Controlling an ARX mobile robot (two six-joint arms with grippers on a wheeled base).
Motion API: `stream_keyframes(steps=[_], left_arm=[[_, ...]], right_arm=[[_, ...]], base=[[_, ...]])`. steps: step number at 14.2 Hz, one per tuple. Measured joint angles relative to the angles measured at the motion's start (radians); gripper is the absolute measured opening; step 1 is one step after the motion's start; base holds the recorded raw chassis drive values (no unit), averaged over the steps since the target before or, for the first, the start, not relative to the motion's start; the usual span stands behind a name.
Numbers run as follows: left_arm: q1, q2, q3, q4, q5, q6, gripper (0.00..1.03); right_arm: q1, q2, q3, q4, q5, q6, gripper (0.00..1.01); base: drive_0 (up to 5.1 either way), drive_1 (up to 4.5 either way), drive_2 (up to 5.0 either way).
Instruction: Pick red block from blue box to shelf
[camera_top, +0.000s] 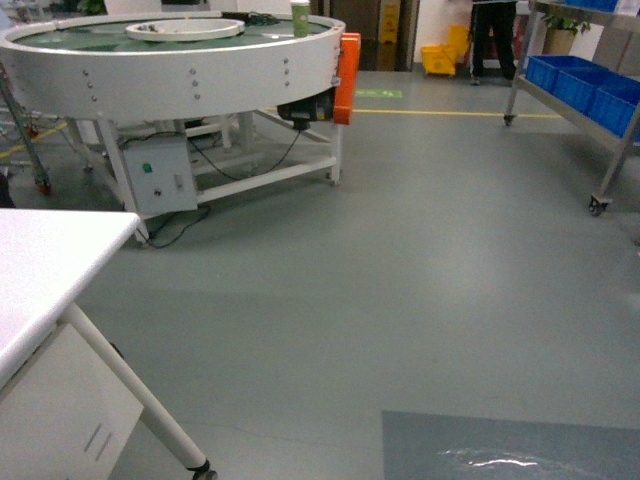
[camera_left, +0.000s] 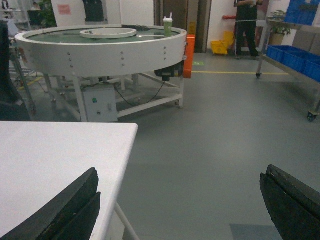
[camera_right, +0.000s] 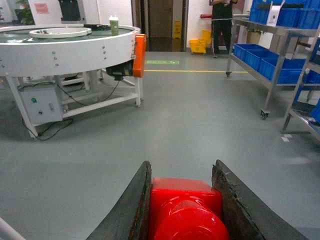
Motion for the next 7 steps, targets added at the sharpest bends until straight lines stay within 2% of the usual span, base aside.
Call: stream_keyframes(steps=[7], left_arm=[[-0.001, 0.0, 0.0, 0.0, 0.001, 0.0, 0.98]], right_arm=[[0.0, 0.0, 0.0, 0.0, 0.001, 0.0, 0.29]], base=[[-1.5, -1.48, -1.5]])
